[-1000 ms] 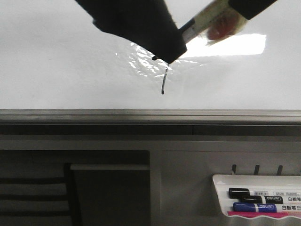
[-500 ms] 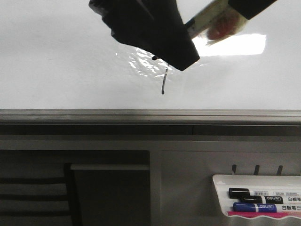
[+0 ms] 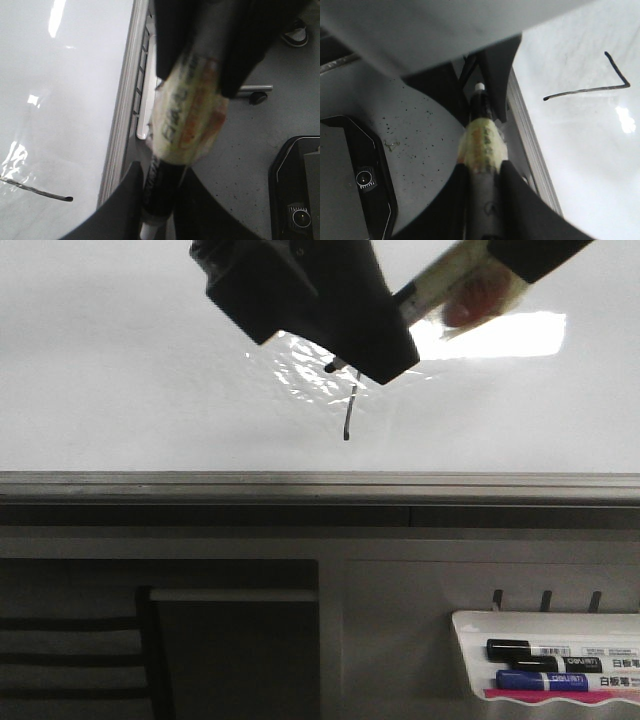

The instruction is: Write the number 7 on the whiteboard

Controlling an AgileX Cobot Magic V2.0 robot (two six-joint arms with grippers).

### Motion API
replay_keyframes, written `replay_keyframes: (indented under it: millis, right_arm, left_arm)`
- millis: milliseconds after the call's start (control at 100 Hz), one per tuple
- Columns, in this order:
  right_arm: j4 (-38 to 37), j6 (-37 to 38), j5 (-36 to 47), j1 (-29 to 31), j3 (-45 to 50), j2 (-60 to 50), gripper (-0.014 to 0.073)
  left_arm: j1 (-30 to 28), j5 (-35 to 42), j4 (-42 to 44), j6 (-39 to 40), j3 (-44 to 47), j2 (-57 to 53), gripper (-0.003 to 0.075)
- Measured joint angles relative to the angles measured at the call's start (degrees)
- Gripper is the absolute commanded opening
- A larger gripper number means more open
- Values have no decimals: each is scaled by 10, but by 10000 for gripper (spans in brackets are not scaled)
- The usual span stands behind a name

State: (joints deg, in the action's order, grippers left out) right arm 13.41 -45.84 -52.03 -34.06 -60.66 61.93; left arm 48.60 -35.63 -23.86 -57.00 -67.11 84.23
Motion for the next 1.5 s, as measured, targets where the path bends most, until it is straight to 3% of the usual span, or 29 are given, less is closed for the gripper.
replay_keyframes:
  millis: [90,160,300,480,640,820,1120,1500]
  right_arm:
    - [-5,5,3,0,0,0,324]
    - [-6,12,0,6,0,-1,378]
    - [-10,37,-9,35,0,-26,374]
    - [-14,67,-25,91,0,-77,374]
    - [-15,71,-35,113,0,-93,374]
    - [-15,71,-39,114,0,-92,374]
    - [-15,72,-39,114,0,-86,374]
    - [-15,72,-39,114,0,-86,374]
  left_arm:
    - [1,-11,-2,3,0,0,-20]
    - [1,-16,2,11,0,0,-20]
    - [-1,-29,64,87,0,-7,-20]
    - [-32,-94,239,318,0,-43,-20]
    - [-99,-163,371,517,6,-64,-20]
    - [-204,-143,442,655,51,-78,-20]
    - [-343,-27,388,705,101,-79,-20]
    - [-355,8,363,708,101,-41,-20]
